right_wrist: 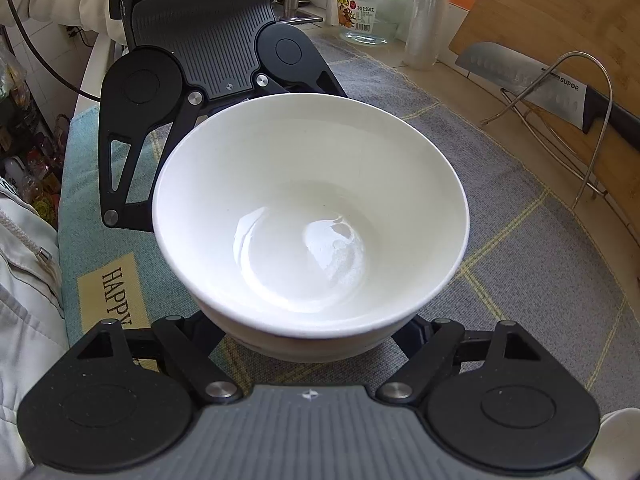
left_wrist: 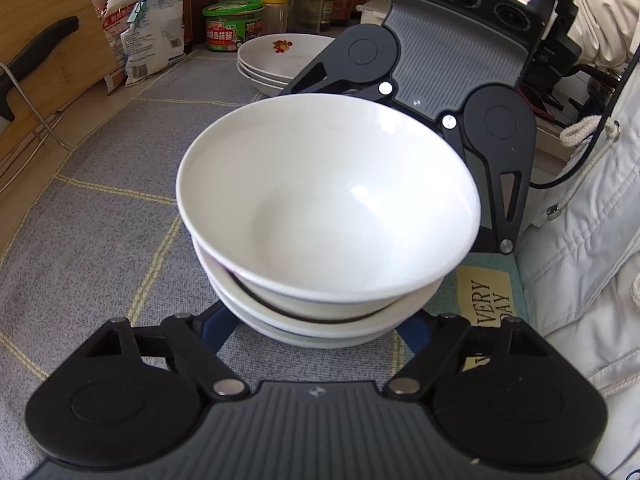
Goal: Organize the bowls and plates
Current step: 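Lift and carry the bowl stack over the white plate stack with both grippers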
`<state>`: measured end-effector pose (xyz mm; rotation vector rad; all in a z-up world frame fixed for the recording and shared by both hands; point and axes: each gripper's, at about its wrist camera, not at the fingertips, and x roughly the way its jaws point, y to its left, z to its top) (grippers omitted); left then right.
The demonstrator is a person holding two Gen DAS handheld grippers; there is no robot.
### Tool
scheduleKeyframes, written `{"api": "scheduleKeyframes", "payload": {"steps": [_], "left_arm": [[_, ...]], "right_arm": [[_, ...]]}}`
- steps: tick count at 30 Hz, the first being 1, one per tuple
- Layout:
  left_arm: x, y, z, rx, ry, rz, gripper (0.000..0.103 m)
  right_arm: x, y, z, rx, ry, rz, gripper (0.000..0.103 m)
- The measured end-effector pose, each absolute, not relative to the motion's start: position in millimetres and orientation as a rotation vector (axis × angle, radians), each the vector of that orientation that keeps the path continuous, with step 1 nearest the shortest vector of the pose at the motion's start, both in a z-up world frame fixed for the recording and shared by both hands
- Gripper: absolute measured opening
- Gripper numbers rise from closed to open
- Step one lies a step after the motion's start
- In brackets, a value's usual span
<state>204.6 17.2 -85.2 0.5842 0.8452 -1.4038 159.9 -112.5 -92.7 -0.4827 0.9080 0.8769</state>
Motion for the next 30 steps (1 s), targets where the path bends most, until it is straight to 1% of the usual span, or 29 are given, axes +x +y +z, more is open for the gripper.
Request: {"api": "scheduleKeyframes", "payload": {"steps": [10, 18, 30], "left_arm": [[197, 15, -82, 0.599, 0.837, -1.377, 0.083], [190, 10, -75, 0.588, 0.84, -1.362, 0.083], [174, -34, -57, 0.602, 0.827, -1.361, 0.083]], "right_arm": [[162, -111, -91, -0.496, 0.924, 0.888, 0.088], [153, -120, -76, -0.519, 0.909, 0.898, 0.088], [134, -164, -53, -0.539, 0.877, 0.882, 0.088]]}}
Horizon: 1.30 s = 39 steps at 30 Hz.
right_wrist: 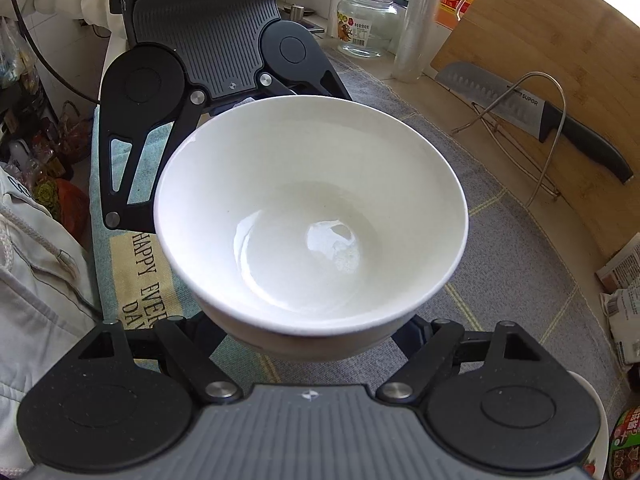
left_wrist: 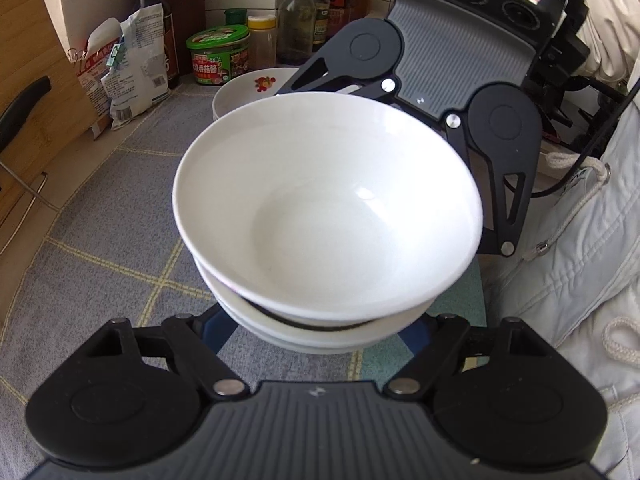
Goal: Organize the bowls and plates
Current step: 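Lift and carry the bowl stack over the white plate stack with both grippers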
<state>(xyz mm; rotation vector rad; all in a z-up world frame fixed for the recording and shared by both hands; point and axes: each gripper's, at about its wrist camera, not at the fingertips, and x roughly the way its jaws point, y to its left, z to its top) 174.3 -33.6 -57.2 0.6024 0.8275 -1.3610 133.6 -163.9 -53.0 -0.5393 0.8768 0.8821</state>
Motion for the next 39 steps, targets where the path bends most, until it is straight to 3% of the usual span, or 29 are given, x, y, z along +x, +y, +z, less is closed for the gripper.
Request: {"api": "scheduleKeyframes", "payload": {"steps": [21, 39], "left_arm": [[178, -160, -50, 0.674, 0.719, -1.463, 0.083], [202, -226, -80, 0.723, 0.683, -1.53, 0.082]], "right_arm": [[121, -284, -25, -0.535, 0.852, 0.728, 0.088], [141, -343, -46, -0.489, 0.913, 0.63, 0.088]]}}
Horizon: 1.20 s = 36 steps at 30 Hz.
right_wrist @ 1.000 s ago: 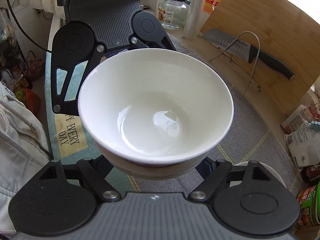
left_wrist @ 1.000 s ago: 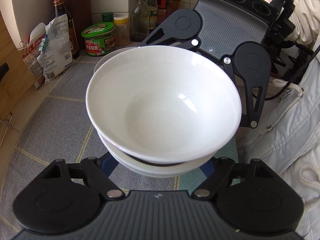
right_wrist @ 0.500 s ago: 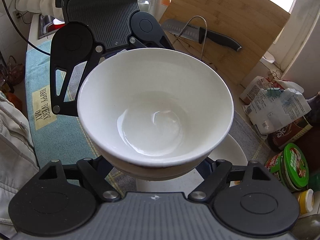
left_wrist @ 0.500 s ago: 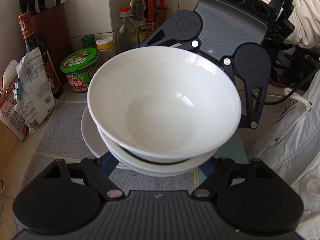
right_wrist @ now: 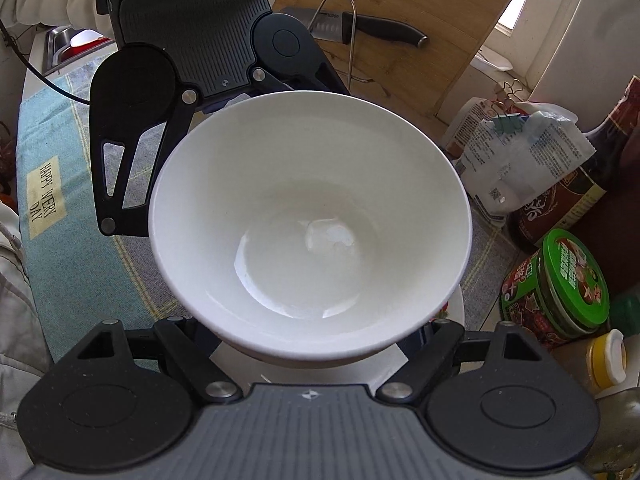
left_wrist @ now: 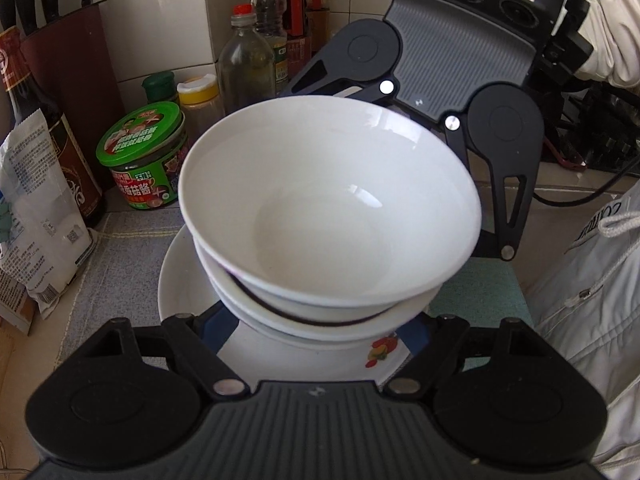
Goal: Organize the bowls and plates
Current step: 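Lift and carry the bowl stack over the white plate stack with both grippers, then lower the bowl stack onto the top plate with both grippers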
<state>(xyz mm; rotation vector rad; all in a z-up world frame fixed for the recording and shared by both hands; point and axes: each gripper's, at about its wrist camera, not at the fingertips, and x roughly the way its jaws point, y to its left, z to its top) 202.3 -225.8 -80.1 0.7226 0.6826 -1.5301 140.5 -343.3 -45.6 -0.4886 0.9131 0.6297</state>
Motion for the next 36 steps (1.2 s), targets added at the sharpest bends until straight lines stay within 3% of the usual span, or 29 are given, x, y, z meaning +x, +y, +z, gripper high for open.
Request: {"api": "scheduleKeyframes", "payload": {"steps": [36], "left_arm": [[217, -240, -99, 0.699, 0.728, -1.528, 0.083]], "right_arm": [[164, -355, -65, -0.503, 0.964, 0.616, 0.089]]}}
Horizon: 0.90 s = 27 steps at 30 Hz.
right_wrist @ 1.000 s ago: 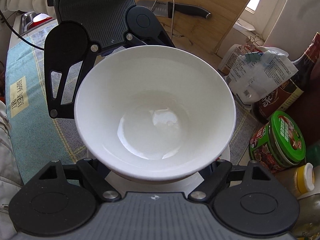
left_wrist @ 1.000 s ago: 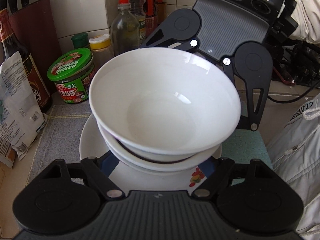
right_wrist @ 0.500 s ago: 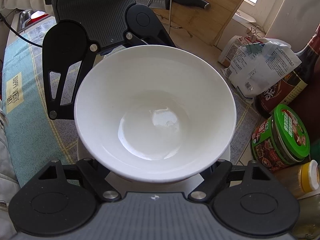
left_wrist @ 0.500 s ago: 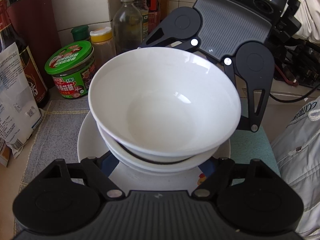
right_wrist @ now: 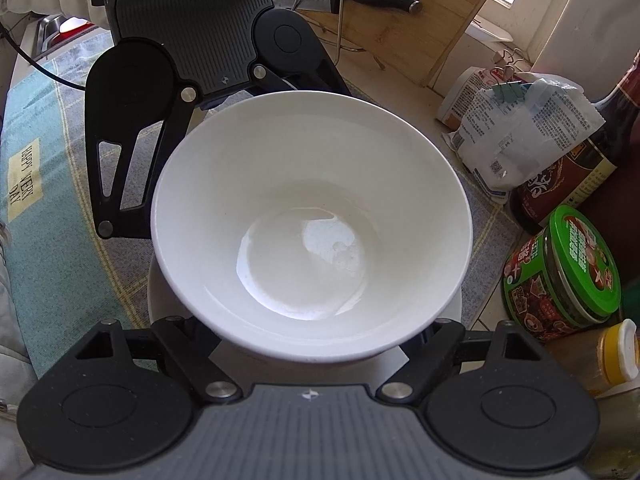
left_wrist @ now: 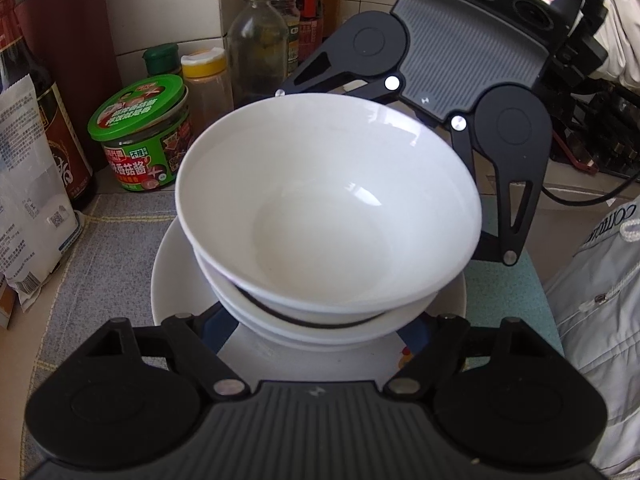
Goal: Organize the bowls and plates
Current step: 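Lower the bowl stack onto the top plate with both grippers, then open both grippers and pull them away from the bowls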
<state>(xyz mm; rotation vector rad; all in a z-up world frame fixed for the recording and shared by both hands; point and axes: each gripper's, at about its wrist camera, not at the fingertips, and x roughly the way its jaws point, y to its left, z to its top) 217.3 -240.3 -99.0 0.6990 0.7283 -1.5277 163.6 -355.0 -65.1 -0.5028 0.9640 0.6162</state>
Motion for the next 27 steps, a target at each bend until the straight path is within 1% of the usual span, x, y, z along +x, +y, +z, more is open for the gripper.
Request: {"api": "scheduleKeyframes", "payload": {"steps": [2, 4, 6, 8, 11, 18, 22, 25, 27], "left_arm": [[218, -240, -100, 0.689, 0.735, -1.516, 0.085], [215, -236, -100, 0.695, 0.709, -1.514, 0.089], [211, -232, -97, 0.703, 0.676, -1.497, 0.092], [210, -227, -94, 0.699, 0.665, -1.469, 0.097], [205, -215, -87, 0.677, 0.65, -1.41, 0.097], [179, -170, -55, 0.515, 0.57, -1.264, 0.099], [157, -143, -37, 0.345, 0.48, -1.166, 0.102], [143, -119, -27, 0.169, 0.375, -1.097, 0.102], [139, -113, -23, 0.144, 0.376, -1.053, 0.102]], "right_arm": [[164, -356, -64, -0.504, 0.962, 0.601, 0.094], [163, -358, -62, -0.504, 0.952, 0.597, 0.103], [162, -359, -59, -0.48, 0.946, 0.606, 0.103], [160, -358, -59, -0.49, 0.942, 0.602, 0.103], [154, -356, -57, -0.506, 0.929, 0.602, 0.103], [138, -359, -42, -0.535, 0.891, 0.585, 0.103], [124, -354, -29, -0.571, 0.884, 0.499, 0.103], [111, -347, -14, -0.524, 0.861, 0.398, 0.103], [101, -340, -2, -0.453, 0.834, 0.305, 0.103]]}}
